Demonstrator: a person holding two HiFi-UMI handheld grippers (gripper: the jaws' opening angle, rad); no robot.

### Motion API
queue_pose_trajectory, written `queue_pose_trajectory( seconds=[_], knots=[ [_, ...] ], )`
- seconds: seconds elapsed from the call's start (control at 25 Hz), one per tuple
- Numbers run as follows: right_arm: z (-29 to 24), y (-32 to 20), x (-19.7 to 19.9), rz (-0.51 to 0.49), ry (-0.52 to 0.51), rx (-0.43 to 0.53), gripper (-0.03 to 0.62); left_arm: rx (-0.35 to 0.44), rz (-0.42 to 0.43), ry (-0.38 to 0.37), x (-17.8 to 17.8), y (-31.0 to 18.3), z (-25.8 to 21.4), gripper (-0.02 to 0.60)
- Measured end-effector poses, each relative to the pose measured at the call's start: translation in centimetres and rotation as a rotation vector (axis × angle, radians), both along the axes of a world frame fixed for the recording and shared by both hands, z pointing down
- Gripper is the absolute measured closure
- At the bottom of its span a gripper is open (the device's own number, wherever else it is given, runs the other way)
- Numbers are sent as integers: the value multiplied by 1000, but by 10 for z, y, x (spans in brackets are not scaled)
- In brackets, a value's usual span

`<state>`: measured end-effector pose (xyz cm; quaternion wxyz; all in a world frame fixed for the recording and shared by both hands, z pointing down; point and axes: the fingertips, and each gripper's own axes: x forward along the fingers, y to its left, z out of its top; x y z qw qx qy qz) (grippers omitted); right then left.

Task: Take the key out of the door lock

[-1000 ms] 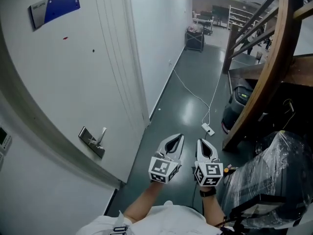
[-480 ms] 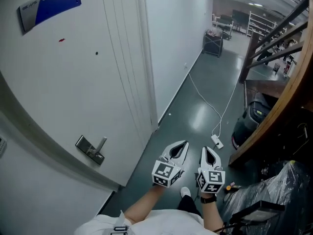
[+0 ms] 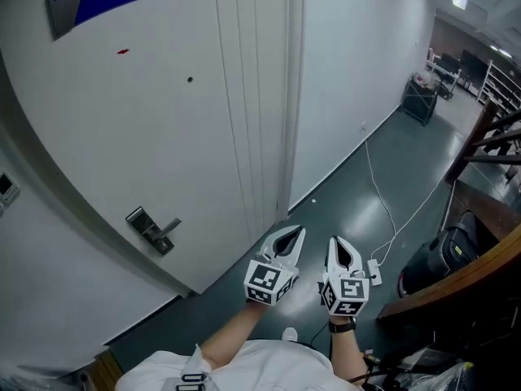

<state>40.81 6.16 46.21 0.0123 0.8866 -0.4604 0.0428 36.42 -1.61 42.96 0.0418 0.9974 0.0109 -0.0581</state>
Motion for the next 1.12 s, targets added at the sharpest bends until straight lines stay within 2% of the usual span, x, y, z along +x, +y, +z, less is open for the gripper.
queue_pose_trajectory(
  seconds=[0.16, 0.28, 0.48, 0.64, 0.88, 1.12],
  knots=[
    [5, -64, -10, -219, -18, 4, 602, 1, -194, -20, -20, -49, 5, 581],
    [4, -117, -38, -390, -19, 13, 602, 11, -363, -28, -55, -93, 4, 581],
    [11, -195, -123, -684, -44, 6, 602, 12, -680, -55, -159, -152, 6, 581],
    [11, -239, -200, -843, -33, 4, 602, -7, -859, -54, -246, -184, 11, 581],
    [9, -287, -282, -963, -9, 3, 602, 11, -1000, -37, -336, -220, 11, 581],
    [16, -318, -326, -973, -2, -8, 602, 20, -1005, -33, -377, -246, 19, 581]
  ],
)
